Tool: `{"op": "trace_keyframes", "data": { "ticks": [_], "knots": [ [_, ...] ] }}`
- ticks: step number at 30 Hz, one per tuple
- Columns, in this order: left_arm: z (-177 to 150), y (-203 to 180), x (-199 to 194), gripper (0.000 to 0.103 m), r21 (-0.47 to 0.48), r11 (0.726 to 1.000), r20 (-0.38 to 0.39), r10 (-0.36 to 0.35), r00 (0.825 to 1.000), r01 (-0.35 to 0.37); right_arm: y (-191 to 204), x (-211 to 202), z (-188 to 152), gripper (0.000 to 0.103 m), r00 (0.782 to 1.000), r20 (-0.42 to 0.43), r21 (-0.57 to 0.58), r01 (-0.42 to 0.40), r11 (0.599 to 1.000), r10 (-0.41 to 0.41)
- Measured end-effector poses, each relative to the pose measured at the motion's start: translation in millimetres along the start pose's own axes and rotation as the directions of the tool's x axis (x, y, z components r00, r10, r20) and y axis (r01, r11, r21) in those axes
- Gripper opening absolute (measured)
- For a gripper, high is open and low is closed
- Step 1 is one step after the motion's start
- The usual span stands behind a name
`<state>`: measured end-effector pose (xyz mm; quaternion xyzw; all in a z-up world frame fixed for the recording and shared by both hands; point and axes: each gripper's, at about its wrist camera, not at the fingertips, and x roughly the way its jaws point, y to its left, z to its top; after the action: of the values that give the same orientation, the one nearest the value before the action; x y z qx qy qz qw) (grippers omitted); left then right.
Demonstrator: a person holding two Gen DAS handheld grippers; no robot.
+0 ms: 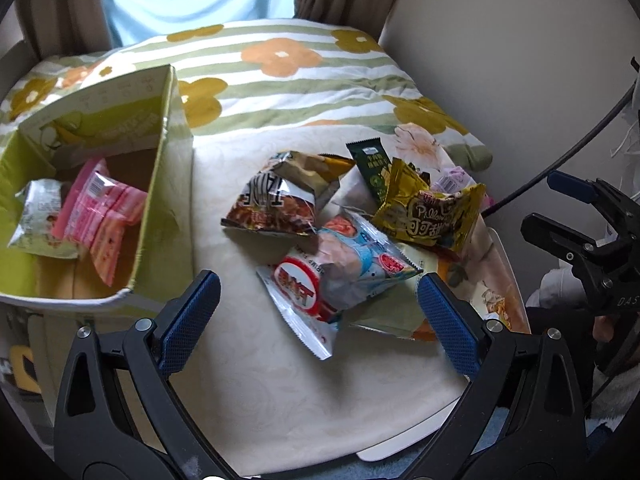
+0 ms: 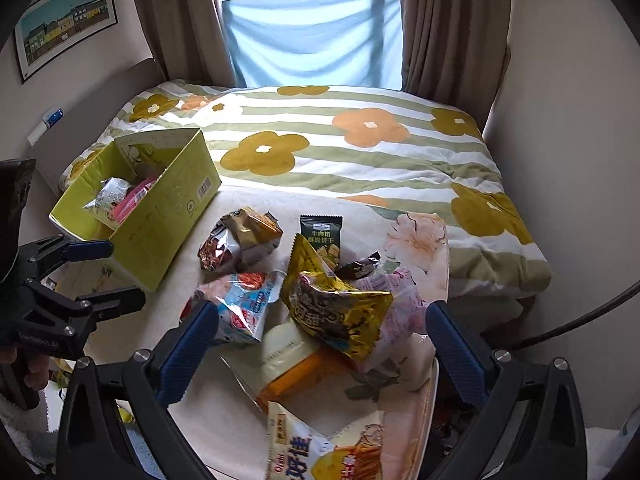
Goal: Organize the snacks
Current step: 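Move both tools back over the remaining snack pile, then grasp the shrimp-chip bag with the left tool while the right tool grasps the gold Pillow bag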
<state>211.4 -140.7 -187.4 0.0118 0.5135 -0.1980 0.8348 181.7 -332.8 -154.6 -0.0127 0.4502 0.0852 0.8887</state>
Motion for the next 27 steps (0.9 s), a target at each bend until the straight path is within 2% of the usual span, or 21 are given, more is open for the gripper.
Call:
{"op": "trace_keyframes", "data": {
  "ticks": [3, 7, 12, 17, 23, 27],
  "knots": [
    [-0.5, -8.3, 21.7, 0.099, 0.004, 1.0, -0.047, -0.009, 0.999, 0.009, -12.3, 4.8, -7.2, 0.103, 1.0, -0.008, -0.025, -0.019, 1.0, 0.018],
    [-2.8, -21.0, 47.8, 0.099, 0.097, 0.995, -0.096, 0.035, 0.995, -0.026, -21.4, 15.3, -12.0, 0.103, 0.999, -0.024, -0.038, -0.049, 0.998, 0.049],
    [-6.8, -30.1, 74.2, 0.099, 0.242, 0.969, -0.134, 0.09, 0.987, -0.056, -21.3, 33.0, -14.1, 0.103, 0.997, -0.051, -0.071, -0.056, 0.996, 0.052],
    [-5.8, -36.2, 95.1, 0.099, 0.323, 0.944, -0.149, 0.119, 0.982, -0.065, -23.4, 51.4, -13.1, 0.103, 0.994, -0.082, -0.07, -0.076, 0.995, 0.07],
    [-3.1, -39.4, 112.9, 0.099, 0.373, 0.927, -0.17, 0.102, 0.98, -0.032, -21.1, 69.3, -11.4, 0.103, 0.991, -0.116, -0.109, -0.078, 0.991, 0.065],
    [2.3, -38.3, 119.8, 0.099, 0.377, 0.926, -0.182, 0.074, 0.98, 0.001, -13.6, 82.8, -9.0, 0.103, 0.989, -0.139, -0.181, -0.073, 0.981, 0.048]
  ]
}}
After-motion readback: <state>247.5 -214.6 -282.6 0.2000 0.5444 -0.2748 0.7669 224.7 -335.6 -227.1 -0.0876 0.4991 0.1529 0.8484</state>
